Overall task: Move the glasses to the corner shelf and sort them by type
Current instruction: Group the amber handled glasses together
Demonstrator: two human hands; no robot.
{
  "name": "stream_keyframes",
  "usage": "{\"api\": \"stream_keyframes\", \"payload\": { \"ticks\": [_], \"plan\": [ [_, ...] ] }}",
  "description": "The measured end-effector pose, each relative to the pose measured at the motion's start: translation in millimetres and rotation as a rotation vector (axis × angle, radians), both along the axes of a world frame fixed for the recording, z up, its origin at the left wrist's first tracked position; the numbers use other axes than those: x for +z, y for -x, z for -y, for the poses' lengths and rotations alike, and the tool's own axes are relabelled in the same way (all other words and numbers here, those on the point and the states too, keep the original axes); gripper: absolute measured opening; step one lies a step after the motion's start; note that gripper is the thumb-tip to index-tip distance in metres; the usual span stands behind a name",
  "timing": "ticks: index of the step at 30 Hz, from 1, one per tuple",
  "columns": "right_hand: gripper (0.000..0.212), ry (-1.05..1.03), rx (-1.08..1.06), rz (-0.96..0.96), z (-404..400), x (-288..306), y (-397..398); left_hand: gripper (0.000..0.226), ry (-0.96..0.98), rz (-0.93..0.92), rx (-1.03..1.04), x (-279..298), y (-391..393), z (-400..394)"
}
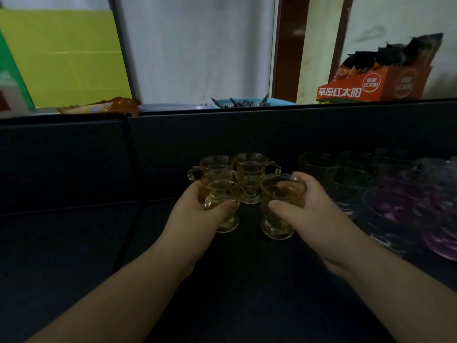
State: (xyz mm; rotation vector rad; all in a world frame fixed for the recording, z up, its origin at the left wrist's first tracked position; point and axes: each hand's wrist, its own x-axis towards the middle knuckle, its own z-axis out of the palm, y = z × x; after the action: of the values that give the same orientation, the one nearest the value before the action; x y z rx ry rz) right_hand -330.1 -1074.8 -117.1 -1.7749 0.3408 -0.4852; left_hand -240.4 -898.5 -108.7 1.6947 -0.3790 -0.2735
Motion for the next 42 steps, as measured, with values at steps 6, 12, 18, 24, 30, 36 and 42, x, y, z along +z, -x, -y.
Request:
{"api": "stream_keyframes", "payload": {
  "ticks": [6, 12, 18, 24, 30, 36, 42],
  "plan": [
    [0.043, 0.106, 0.077, -0.026, 4.0, 6.6, -6.4, 0.039, 0.019, 0.031, 0.005, -1.6, -3.3, -1.1],
    [0.038, 0.17, 0.141, -0.031, 13.2, 10.9, -13.0, 0.044, 0.027, 0.059, 0.004, -2.8, -9.4, -1.3],
    [0.04, 0.203, 0.151, -0.016, 17.8, 1.7, -16.1, 0.046, 0.018, 0.07, 0.0, -4.2, -12.4, -2.5],
    [0.035, 0.254, 0.107, -0.024, 20.8, -0.3, -16.4, 0.049, 0.014, 0.081, 0.006, -6.4, -13.8, -3.1],
    [0.032, 0.286, 0.067, -0.016, 21.0, -1.6, -18.6, 0.044, -0.006, 0.1, 0.0, -8.1, -14.8, -3.1],
    [0.03, 0.243, 0.066, -0.035, 21.4, -2.7, -20.8, 0.045, -0.017, 0.127, 0.007, -9.8, -17.3, -2.3],
    [0.05, 0.185, 0.029, -0.016, 16.8, -3.9, -12.8, 0.067, -0.02, 0.122, 0.094, -2.3, -12.5, -1.0]
  ]
}}
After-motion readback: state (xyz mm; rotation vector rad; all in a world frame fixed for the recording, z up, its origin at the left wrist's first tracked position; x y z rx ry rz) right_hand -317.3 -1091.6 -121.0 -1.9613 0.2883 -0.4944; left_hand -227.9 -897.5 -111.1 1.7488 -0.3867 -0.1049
